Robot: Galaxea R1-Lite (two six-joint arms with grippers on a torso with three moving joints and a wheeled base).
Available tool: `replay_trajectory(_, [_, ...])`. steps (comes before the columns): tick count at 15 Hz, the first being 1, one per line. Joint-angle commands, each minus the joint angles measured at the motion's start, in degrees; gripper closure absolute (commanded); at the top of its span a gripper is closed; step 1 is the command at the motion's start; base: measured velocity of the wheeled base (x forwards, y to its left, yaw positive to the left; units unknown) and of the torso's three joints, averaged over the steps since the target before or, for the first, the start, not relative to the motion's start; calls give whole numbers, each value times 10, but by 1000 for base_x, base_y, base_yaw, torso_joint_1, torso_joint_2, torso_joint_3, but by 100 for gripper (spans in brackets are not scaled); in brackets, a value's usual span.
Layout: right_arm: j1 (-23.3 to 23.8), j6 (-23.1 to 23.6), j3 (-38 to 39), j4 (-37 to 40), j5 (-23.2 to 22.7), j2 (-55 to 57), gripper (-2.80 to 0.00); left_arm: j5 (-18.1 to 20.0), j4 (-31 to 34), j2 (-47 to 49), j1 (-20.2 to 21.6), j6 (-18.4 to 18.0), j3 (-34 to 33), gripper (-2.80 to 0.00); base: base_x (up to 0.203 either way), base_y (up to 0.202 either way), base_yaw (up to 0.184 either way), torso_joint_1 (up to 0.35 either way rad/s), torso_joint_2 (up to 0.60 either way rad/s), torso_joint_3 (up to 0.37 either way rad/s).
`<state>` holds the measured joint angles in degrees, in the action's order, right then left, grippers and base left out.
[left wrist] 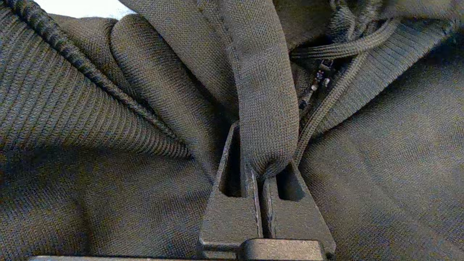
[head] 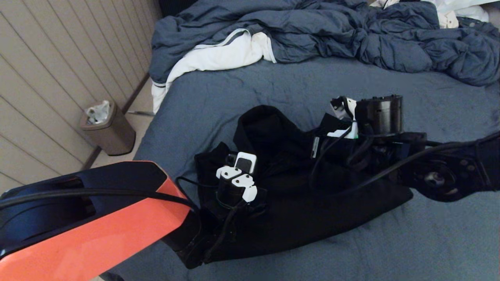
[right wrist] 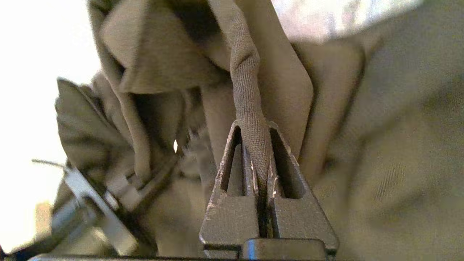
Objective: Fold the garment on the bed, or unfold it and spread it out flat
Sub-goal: Fold the black sweatshirt
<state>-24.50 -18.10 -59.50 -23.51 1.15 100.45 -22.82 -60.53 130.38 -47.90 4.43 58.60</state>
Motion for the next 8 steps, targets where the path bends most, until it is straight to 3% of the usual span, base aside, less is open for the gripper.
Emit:
replay_trajectory(1, [-1,-1,44,-21,0,-13,0,-1,-3,5,0,1,1,0,0,0,0,0,0,0])
replay_trajectory(8, [-3,-1,178,-143,0,-4,0,-2,-3,2,0,1,5,0,0,0,0,0,0,0])
